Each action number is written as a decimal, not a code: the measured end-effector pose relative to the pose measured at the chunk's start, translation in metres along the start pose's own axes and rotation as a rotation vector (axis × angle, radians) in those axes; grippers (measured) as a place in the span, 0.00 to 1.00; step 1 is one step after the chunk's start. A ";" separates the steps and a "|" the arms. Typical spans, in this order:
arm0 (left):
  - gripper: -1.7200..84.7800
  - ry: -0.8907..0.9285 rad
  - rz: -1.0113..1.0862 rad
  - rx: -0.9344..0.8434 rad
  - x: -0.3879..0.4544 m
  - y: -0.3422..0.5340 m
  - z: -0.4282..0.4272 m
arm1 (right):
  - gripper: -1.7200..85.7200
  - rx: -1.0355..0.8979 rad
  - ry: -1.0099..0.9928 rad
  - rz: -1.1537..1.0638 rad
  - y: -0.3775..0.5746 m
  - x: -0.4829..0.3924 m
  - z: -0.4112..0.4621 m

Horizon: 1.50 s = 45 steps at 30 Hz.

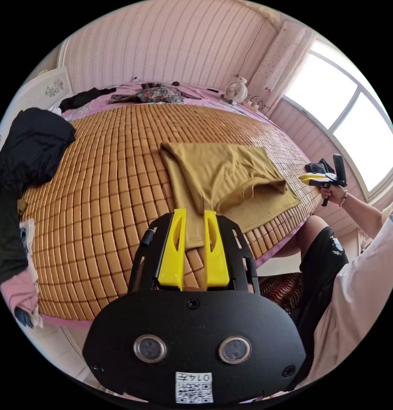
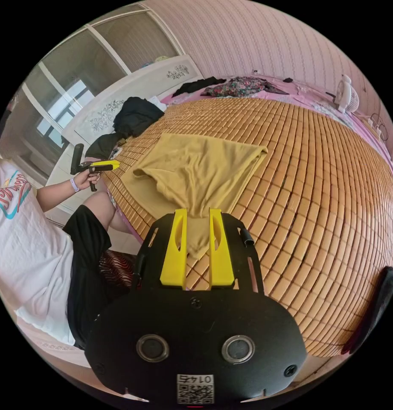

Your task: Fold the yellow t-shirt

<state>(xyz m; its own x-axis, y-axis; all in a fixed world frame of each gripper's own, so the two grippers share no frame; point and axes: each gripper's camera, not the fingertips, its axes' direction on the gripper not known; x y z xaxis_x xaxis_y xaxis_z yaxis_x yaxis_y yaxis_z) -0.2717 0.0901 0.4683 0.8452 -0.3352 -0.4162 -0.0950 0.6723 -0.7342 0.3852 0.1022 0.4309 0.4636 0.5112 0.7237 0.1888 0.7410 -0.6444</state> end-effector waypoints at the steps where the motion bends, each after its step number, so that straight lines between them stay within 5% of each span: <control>1: 0.06 0.038 -0.027 0.014 0.000 0.013 -0.008 | 0.08 0.002 -0.002 0.009 0.003 -0.003 0.002; 13: 0.02 0.233 0.055 -0.026 0.083 -0.021 0.050 | 0.08 -0.125 0.101 -0.193 -0.086 -0.102 0.102; 18: 0.01 0.111 0.085 -0.217 0.088 -0.005 0.101 | 0.05 -0.286 0.125 -0.220 -0.103 -0.120 0.164; 23: 0.01 0.017 0.183 -0.204 0.098 0.021 0.105 | 0.02 -0.351 0.293 -0.309 -0.104 -0.145 0.194; 32: 0.01 0.069 0.230 -0.113 0.117 0.046 0.077 | 0.05 -0.350 0.200 -0.293 -0.133 -0.152 0.190; 40: 0.01 0.036 0.355 -0.085 0.187 0.045 0.151 | 0.03 -0.331 0.276 -0.436 -0.268 -0.169 0.250; 45: 0.01 -0.011 0.384 -0.125 0.199 0.064 0.194 | 0.02 -0.594 0.291 -0.467 -0.327 -0.165 0.338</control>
<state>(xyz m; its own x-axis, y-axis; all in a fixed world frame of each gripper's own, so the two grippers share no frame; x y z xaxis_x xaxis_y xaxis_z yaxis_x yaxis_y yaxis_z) -0.0075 0.1948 0.4425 0.7414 -0.0677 -0.6677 -0.4675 0.6616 -0.5863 -0.0460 -0.0771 0.6058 0.4142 0.0114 0.9101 0.8093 0.4530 -0.3739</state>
